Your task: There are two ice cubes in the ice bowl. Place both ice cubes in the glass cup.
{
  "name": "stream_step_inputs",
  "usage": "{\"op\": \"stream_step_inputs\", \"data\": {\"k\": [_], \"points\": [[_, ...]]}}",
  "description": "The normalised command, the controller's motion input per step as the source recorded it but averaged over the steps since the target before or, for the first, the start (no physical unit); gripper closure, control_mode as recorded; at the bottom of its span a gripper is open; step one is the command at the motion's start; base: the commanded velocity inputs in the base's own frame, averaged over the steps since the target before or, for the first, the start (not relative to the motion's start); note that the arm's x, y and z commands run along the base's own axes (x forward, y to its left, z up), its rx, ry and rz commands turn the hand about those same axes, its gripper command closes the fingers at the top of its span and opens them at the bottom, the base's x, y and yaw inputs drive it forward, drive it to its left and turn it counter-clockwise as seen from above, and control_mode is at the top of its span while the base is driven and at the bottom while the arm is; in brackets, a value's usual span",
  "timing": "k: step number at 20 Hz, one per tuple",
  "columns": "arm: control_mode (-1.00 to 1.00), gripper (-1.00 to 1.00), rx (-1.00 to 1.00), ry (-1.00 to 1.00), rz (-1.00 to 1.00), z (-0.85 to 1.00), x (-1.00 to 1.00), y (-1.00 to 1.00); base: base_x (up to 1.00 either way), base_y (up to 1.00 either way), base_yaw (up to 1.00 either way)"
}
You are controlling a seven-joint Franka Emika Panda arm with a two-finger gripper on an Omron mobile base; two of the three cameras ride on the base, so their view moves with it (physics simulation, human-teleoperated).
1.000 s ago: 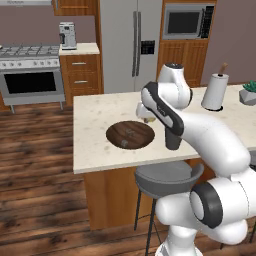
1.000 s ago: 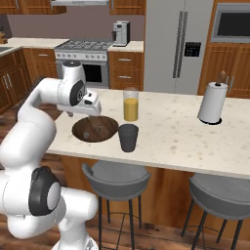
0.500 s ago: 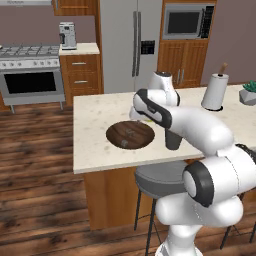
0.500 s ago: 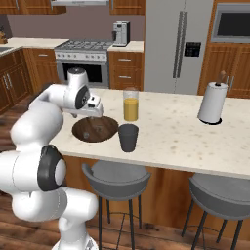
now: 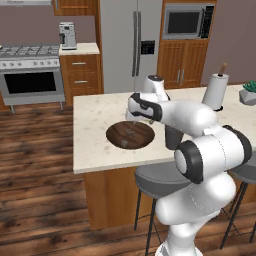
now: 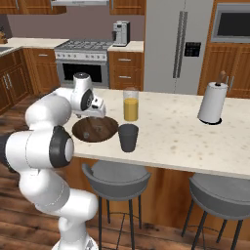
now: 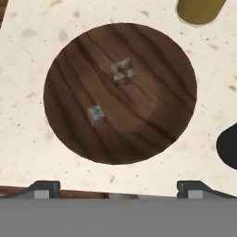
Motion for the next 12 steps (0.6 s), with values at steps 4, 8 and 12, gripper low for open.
{"op": "stream_step_inputs", "data": {"k": [4, 8, 12], "points": [[-1.0, -1.0, 0.0, 0.0, 0.0, -0.29, 0.34, 0.0, 0.0, 0.0, 0.0], [-1.0, -1.0, 0.0, 0.0, 0.0, -0.37, 0.35, 0.0, 0.0, 0.0, 0.0], [-1.0, -1.0, -0.01, 0.01, 0.0, -0.44, 0.23, 0.0, 0.0, 0.0, 0.0]]}}
